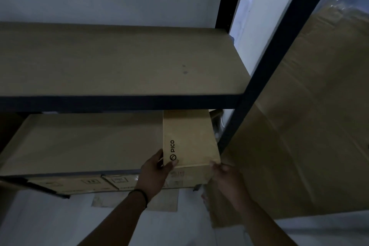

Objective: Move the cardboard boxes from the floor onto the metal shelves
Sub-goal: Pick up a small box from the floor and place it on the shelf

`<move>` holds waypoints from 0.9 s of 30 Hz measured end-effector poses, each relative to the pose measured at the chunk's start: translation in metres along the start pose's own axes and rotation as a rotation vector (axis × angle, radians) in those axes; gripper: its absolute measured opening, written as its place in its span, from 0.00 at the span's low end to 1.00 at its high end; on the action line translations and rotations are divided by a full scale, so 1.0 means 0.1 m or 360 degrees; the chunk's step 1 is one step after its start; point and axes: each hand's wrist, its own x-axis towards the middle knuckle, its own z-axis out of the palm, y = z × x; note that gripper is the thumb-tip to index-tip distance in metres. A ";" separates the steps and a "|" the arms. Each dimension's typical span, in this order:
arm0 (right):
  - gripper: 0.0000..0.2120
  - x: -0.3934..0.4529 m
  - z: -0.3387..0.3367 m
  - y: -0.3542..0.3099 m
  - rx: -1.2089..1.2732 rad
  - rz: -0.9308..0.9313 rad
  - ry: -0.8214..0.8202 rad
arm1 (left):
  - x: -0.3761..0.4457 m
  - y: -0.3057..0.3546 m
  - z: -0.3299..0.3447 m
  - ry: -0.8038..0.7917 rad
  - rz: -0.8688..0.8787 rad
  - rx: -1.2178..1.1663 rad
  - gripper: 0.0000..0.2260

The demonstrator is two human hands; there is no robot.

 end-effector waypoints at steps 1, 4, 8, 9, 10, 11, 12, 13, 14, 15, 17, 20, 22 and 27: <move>0.24 0.10 0.02 0.00 0.0048 0.0024 0.0024 | 0.05 0.01 0.01 0.0026 -0.0017 -0.0006 0.16; 0.24 0.36 0.09 0.00 0.0147 0.0129 0.0043 | 0.20 0.04 0.02 0.0080 -0.0077 -0.0046 0.14; 0.22 0.56 0.10 -0.10 0.0195 0.0236 0.0051 | 0.42 0.08 0.02 -0.0002 -0.0175 -0.0272 0.14; 0.21 0.57 0.08 -0.13 0.0213 0.0249 0.0043 | 0.46 0.09 0.02 -0.0016 -0.0195 -0.0310 0.14; 0.20 0.59 0.07 -0.16 0.0232 0.0265 0.0034 | 0.49 0.11 0.03 -0.0018 -0.0206 -0.0328 0.14; 0.19 0.63 0.07 -0.17 0.0249 0.0275 0.0031 | 0.52 0.11 0.04 -0.0012 -0.0216 -0.0334 0.14; 0.19 0.66 0.06 -0.19 0.0267 0.0278 0.0034 | 0.55 0.11 0.05 -0.0003 -0.0221 -0.0336 0.14; 0.18 0.69 0.06 -0.20 0.0287 0.0289 0.0031 | 0.58 0.10 0.06 0.0007 -0.0220 -0.0328 0.15; 0.18 0.72 0.06 -0.20 0.0302 0.0304 0.0013 | 0.59 0.11 0.06 0.0011 -0.0213 -0.0316 0.16; 0.18 0.74 0.07 -0.20 0.0326 0.0314 0.0000 | 0.61 0.11 0.07 0.0012 -0.0207 -0.0308 0.17; 0.18 0.79 0.08 -0.20 0.0393 0.0351 -0.0024 | 0.64 0.11 0.07 0.0012 -0.0200 -0.0320 0.17; 0.14 0.84 0.07 -0.19 0.0458 0.0373 -0.0030 | 0.64 0.13 0.08 0.0010 -0.0190 -0.0329 0.16; 0.14 0.84 0.06 -0.19 0.0459 0.0372 -0.0058 | 0.63 0.11 0.08 0.0027 -0.0211 -0.0353 0.16; 0.13 0.83 0.07 -0.20 0.0543 0.0387 -0.0050 | 0.62 0.10 0.08 0.0067 -0.0270 -0.0356 0.17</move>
